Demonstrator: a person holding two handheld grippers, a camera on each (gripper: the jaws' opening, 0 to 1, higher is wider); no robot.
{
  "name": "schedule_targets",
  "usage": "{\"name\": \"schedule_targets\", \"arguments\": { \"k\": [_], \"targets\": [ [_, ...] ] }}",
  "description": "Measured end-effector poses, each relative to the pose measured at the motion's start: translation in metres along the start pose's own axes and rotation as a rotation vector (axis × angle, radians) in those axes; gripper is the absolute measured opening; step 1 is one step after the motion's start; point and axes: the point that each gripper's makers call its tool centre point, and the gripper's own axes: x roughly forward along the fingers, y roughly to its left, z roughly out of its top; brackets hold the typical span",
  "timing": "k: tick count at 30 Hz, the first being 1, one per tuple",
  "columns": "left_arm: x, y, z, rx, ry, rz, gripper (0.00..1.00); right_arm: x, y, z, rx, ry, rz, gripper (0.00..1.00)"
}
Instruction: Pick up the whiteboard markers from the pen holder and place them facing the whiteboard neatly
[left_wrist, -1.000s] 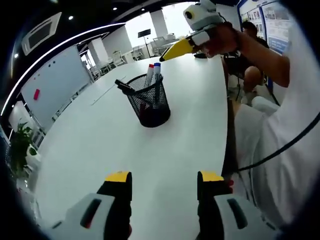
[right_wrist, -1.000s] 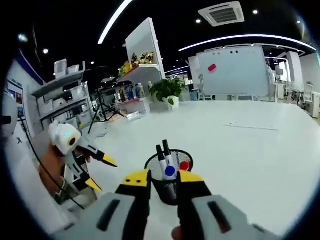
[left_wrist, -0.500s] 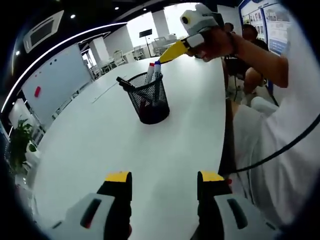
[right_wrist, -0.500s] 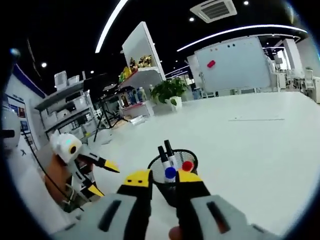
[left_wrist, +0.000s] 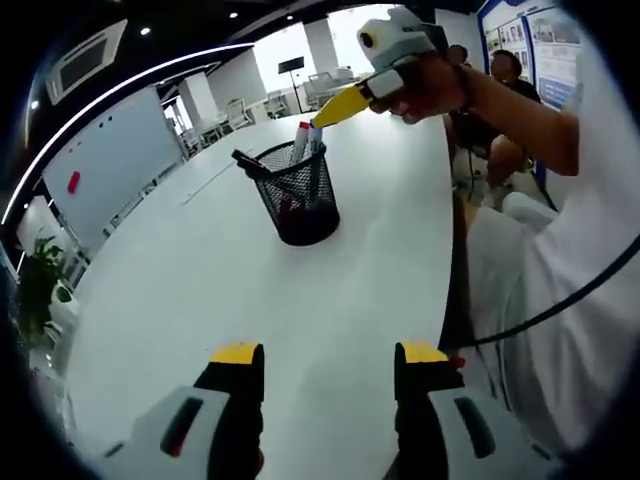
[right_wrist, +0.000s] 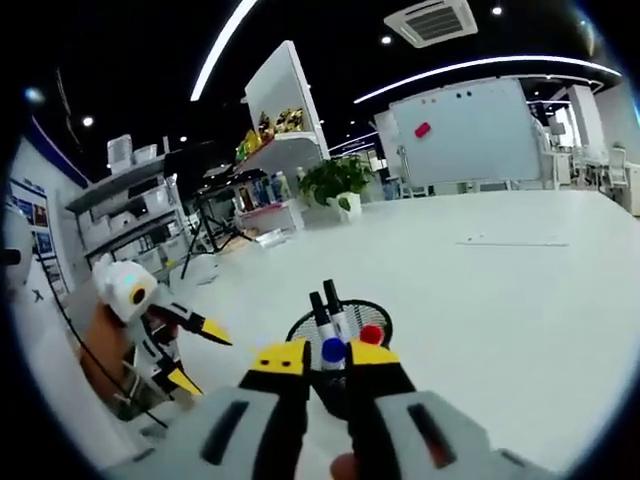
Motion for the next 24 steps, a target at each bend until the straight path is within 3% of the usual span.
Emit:
{"name": "schedule_targets", "arguments": {
  "k": [10,24],
  "targets": [
    [-0.003,0.000,0.013,0.028,-0.041,0.006,0.53,0.003,0.000,0.000,-0.035,-0.001,-0.011,0.10],
    [-0.005,0.008,0.007,-0.015,-0.032,0.019,0.52,0.004,-0.001,0.001,-0.022,-0.017,0.006,0.09]
  ]
}}
